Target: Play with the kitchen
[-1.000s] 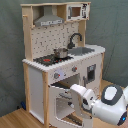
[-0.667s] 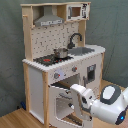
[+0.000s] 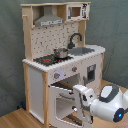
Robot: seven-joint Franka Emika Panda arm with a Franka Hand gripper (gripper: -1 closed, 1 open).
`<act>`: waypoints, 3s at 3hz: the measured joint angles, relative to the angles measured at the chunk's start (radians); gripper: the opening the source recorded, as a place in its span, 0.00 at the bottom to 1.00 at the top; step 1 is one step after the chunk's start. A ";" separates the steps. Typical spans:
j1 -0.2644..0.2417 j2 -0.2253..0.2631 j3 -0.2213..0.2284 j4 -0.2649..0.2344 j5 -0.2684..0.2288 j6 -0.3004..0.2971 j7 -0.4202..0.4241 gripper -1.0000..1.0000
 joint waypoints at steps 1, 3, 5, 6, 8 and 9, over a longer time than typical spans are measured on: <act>0.004 0.031 0.003 -0.057 0.067 0.001 0.056 1.00; -0.001 0.080 -0.013 -0.168 0.175 0.006 0.144 1.00; -0.004 0.163 -0.083 -0.323 0.171 -0.011 0.172 1.00; -0.005 0.163 -0.153 -0.365 0.165 -0.009 0.113 1.00; -0.112 0.162 -0.179 -0.409 0.073 0.025 0.004 1.00; -0.170 0.161 -0.179 -0.415 0.005 0.056 -0.030 1.00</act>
